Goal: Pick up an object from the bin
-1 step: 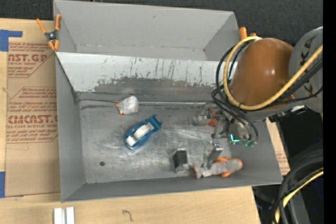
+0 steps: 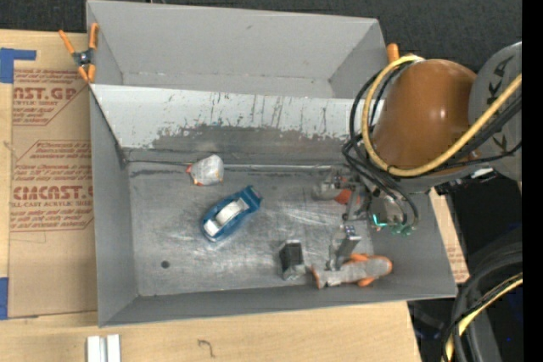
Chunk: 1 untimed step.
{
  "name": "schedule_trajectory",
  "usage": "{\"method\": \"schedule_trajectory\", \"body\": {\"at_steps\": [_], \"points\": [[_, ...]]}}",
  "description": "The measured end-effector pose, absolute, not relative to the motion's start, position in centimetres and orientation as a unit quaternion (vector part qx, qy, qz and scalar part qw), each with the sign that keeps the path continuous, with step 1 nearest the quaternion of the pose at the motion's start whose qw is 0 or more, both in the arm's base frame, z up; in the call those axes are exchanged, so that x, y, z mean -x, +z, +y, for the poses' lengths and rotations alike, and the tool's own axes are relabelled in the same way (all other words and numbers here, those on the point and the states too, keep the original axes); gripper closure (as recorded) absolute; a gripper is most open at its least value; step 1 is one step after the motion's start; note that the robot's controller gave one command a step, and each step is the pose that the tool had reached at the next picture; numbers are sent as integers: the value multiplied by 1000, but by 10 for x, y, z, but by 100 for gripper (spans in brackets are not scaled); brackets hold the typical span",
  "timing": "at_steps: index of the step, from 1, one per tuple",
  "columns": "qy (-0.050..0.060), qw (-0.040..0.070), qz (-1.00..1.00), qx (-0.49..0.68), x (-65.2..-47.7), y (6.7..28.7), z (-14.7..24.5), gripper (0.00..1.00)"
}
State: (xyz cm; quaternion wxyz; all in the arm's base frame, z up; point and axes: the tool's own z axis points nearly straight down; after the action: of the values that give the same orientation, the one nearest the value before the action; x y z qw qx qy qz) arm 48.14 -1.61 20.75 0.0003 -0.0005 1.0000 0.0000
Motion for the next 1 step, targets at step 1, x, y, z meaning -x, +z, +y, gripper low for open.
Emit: {"method": "schedule_trajectory", "body": {"at_steps": [1], "points": [[0,5,1000,10,-494,161,-11,0]]}}
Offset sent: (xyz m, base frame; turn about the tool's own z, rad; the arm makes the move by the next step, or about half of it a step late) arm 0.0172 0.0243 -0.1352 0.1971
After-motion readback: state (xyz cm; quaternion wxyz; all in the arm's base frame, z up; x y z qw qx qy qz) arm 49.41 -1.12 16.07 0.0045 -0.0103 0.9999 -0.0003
